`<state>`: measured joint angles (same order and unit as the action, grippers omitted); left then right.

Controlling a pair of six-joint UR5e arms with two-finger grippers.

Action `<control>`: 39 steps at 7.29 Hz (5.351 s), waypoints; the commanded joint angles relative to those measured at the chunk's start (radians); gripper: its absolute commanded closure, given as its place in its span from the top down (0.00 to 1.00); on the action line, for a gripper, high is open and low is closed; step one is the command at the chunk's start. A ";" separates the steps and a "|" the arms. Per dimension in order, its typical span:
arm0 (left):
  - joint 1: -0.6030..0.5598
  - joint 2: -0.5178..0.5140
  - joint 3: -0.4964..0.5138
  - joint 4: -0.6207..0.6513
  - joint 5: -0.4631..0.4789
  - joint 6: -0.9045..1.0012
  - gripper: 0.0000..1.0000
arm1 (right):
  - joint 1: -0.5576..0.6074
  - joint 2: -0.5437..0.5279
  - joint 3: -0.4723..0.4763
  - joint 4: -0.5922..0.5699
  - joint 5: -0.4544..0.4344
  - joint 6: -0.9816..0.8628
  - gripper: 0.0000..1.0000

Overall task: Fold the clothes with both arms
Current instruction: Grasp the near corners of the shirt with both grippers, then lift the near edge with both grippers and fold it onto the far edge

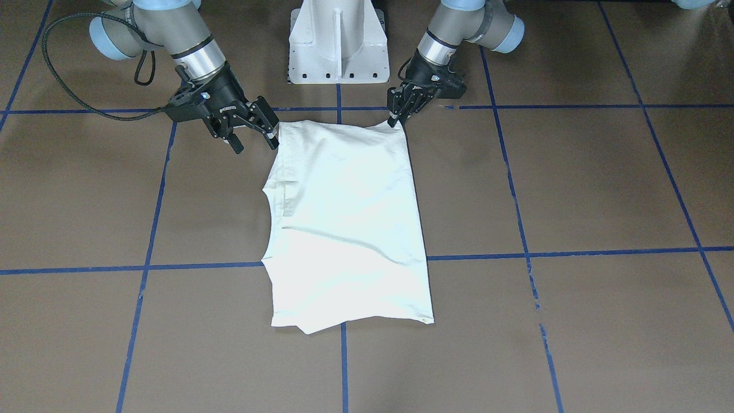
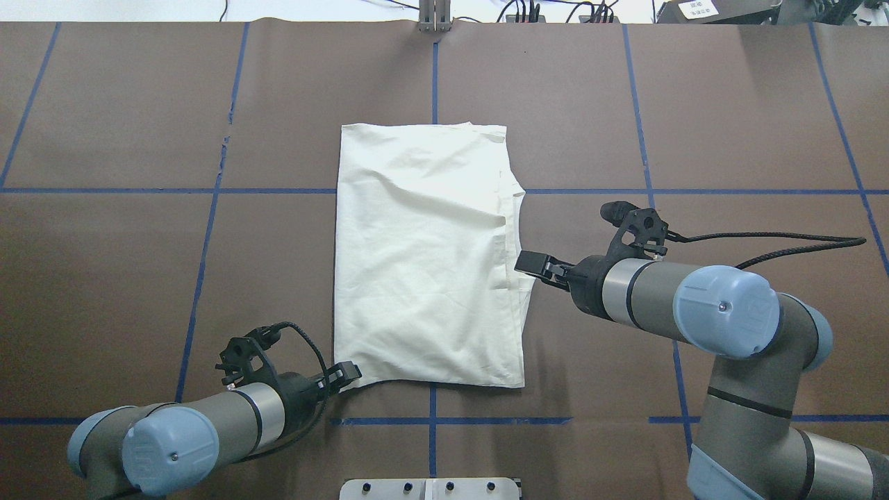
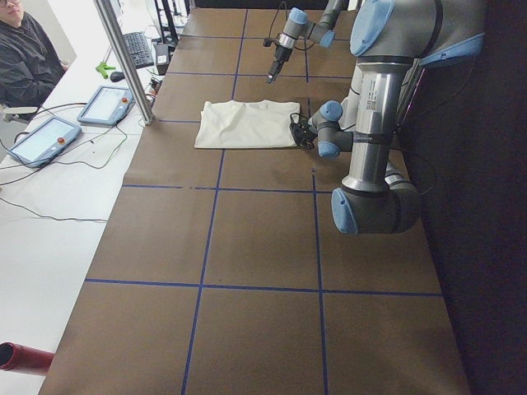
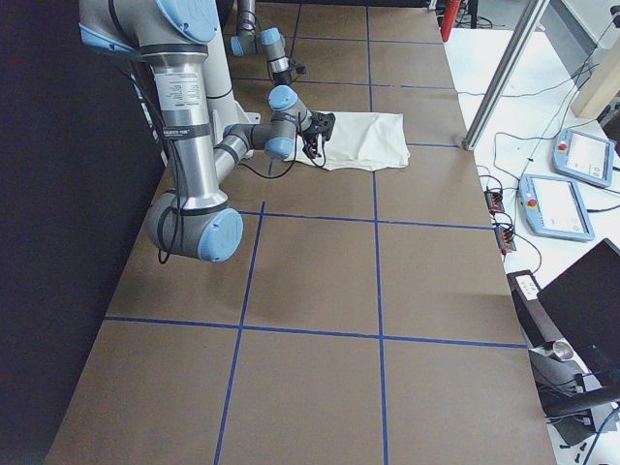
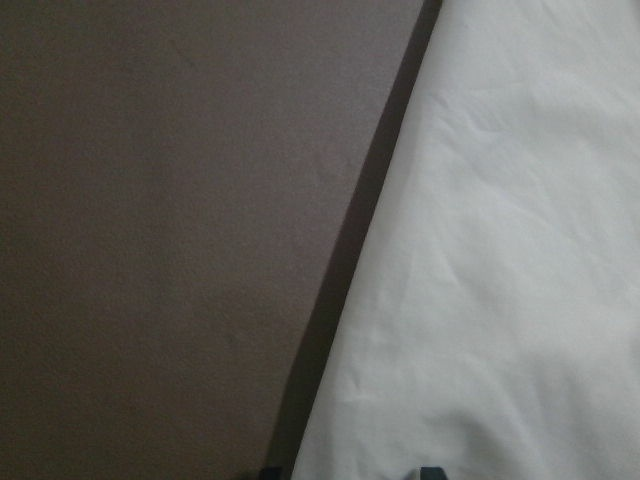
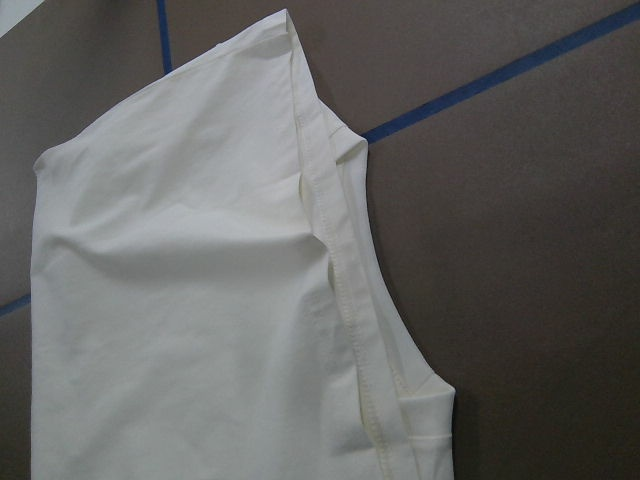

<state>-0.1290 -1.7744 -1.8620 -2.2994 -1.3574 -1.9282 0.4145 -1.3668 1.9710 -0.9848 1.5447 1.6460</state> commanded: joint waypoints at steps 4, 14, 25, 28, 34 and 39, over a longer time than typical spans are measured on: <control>0.000 0.000 -0.017 0.000 0.001 0.003 0.00 | -0.124 0.166 -0.001 -0.302 -0.142 0.197 0.89; -0.001 0.001 -0.028 0.000 0.001 0.005 0.00 | -0.235 0.187 -0.113 -0.419 -0.230 0.248 0.70; -0.003 0.003 -0.037 0.000 0.000 0.008 0.00 | -0.246 0.196 -0.118 -0.411 -0.256 0.258 0.00; -0.011 0.018 -0.192 0.096 -0.055 0.017 0.00 | -0.227 0.170 0.030 -0.428 -0.250 0.253 0.00; -0.015 -0.118 -0.511 0.644 -0.147 0.061 0.00 | -0.214 0.210 0.177 -0.672 -0.216 0.267 0.00; -0.357 -0.276 -0.167 0.618 -0.261 0.372 0.00 | 0.026 0.392 -0.168 -0.590 -0.098 0.160 0.00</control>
<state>-0.4166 -2.0131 -2.1277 -1.6651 -1.6086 -1.6239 0.4072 -1.0160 1.9213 -1.6296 1.4400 1.8174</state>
